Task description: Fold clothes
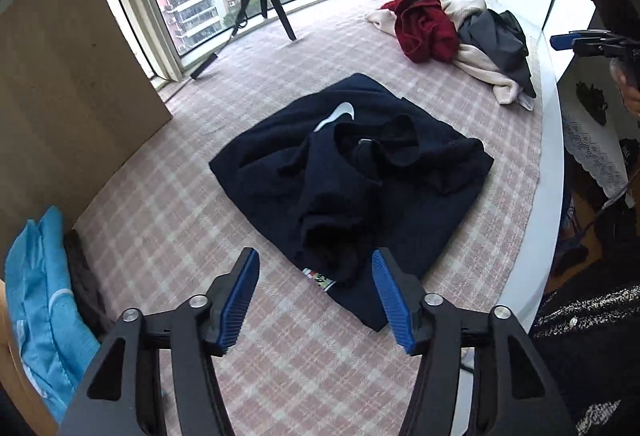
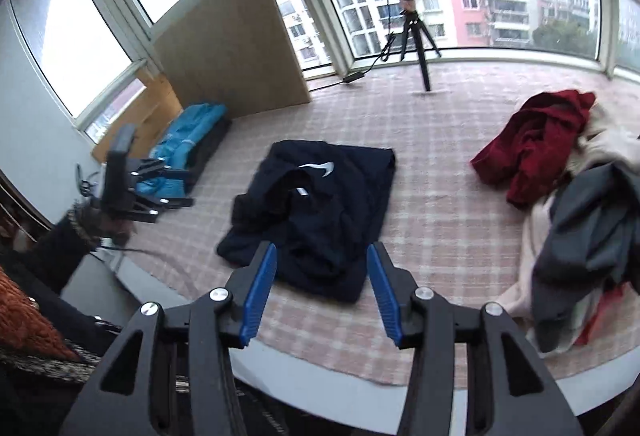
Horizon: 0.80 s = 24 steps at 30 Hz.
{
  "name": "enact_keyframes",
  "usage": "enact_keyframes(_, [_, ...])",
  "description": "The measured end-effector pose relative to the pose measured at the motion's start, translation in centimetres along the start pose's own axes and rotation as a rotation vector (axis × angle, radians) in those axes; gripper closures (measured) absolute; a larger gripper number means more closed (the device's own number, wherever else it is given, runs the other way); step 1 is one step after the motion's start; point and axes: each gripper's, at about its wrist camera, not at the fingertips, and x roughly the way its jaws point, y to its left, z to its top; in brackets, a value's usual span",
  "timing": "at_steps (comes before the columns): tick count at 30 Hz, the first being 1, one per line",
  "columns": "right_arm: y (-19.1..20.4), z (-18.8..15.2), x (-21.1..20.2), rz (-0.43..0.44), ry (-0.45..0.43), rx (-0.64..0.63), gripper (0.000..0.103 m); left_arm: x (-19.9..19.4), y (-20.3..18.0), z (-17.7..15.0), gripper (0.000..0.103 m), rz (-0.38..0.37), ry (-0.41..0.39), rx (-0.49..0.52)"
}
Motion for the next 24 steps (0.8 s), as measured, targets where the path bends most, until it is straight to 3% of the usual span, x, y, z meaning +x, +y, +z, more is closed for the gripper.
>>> enact_keyframes(3, [0.9, -0.6, 5.2, 0.0, 0.068, -0.046, 0.056, 2.3, -0.4, 0.8, 0.038, -0.006, 0.016, 0.003])
enact_keyframes(7, [3.7, -0.9, 12.8, -0.038, 0.168, -0.226, 0.056, 6.7, -1.8, 2.1, 0.038, -0.017, 0.034, 0.057])
enact_keyframes(12, [4.9, -1.1, 17.6, -0.074, 0.239, -0.375, 0.056, 11.0, -2.7, 2.7, 0.042, -0.036, 0.09, 0.118])
enact_keyframes(13, [5.0, -1.1, 18.3, -0.089, 0.249, -0.405, 0.056, 11.6, -2.8, 2.7, 0.046, -0.036, 0.1, 0.129])
enact_keyframes(15, [5.0, -1.1, 19.3, -0.079, 0.264, -0.421, 0.056, 12.6, -2.8, 2.8, 0.065, -0.036, 0.119, 0.131])
enact_keyframes(17, [5.1, -0.9, 19.7, -0.054, 0.265, -0.436, 0.073, 12.4, -2.5, 2.8, 0.084, -0.052, 0.122, 0.107])
enact_keyframes(18, [5.1, -0.8, 19.7, -0.06, 0.272, -0.446, 0.095, 12.0, -2.3, 2.9, 0.089, -0.066, 0.118, 0.09])
enact_keyframes(24, [5.2, 0.9, 15.1, -0.097, 0.199, -0.513, 0.096, 6.5, -2.0, 1.4, 0.097, -0.095, 0.083, 0.043])
